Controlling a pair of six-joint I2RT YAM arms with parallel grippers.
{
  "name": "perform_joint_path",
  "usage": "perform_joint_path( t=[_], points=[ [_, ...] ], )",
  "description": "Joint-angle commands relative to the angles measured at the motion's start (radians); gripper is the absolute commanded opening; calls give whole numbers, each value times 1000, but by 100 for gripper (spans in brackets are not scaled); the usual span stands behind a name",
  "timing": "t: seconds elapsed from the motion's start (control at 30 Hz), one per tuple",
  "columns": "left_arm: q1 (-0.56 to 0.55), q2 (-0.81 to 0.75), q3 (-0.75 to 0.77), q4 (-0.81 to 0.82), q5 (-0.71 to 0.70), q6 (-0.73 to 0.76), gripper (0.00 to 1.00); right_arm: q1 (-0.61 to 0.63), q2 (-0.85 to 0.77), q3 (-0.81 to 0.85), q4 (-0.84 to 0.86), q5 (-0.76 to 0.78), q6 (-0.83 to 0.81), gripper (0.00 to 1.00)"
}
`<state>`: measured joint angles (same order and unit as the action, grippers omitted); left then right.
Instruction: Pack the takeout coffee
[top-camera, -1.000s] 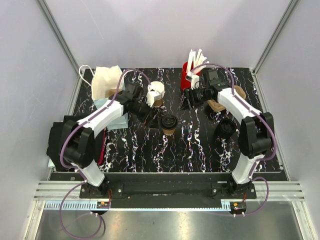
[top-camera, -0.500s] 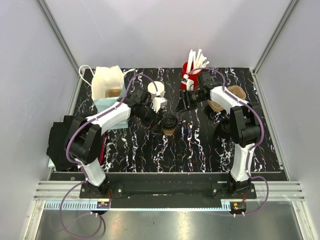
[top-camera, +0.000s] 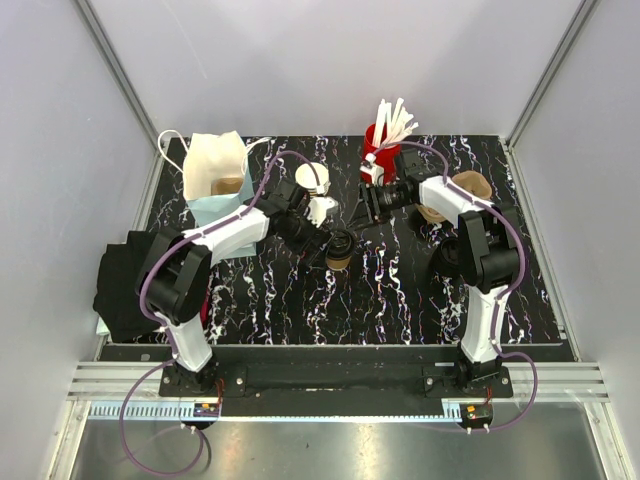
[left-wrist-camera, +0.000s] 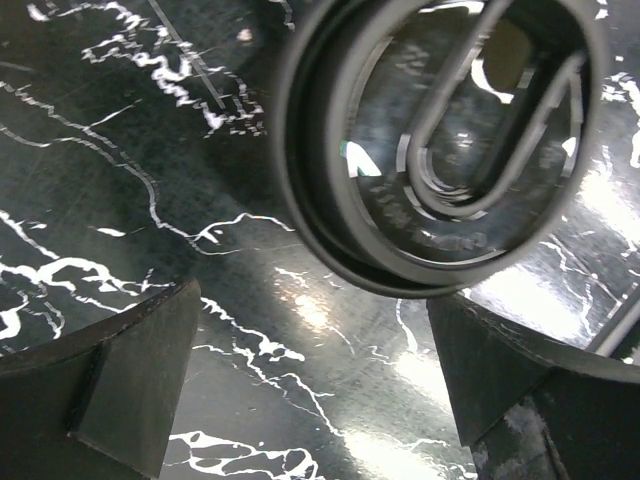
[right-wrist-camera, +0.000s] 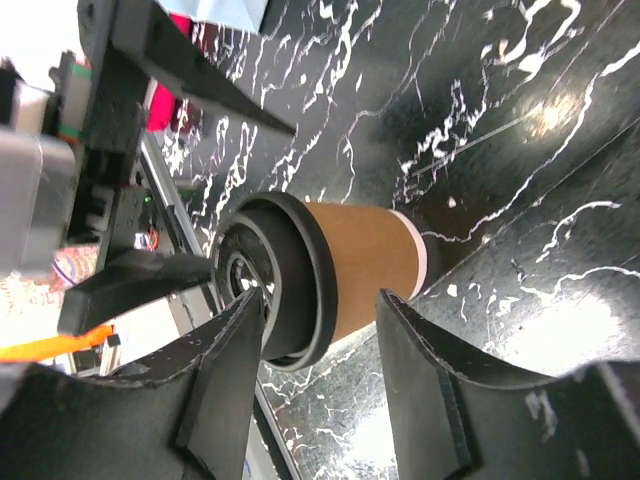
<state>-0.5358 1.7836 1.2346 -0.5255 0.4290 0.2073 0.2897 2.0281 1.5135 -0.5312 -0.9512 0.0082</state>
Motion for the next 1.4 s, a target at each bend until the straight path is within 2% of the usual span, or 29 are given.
perform_joint_path(
  t=[0.0,0.77,1.1,1.37],
  points=[
    [-4,0,42,44,-62,-14,99,8,-72,-41,7,-35,-48,54],
    [-18,85,154,56,-213,-86,99,8,-250,-194,-135,35,-231,48],
    [-18,11,105,61,-133,-37,99,-18,-220,-59,-98,28,-177,51],
    [-29,10,95,65,-46,-40,99,-21,-94,19,17,38,-90,57]
  ],
)
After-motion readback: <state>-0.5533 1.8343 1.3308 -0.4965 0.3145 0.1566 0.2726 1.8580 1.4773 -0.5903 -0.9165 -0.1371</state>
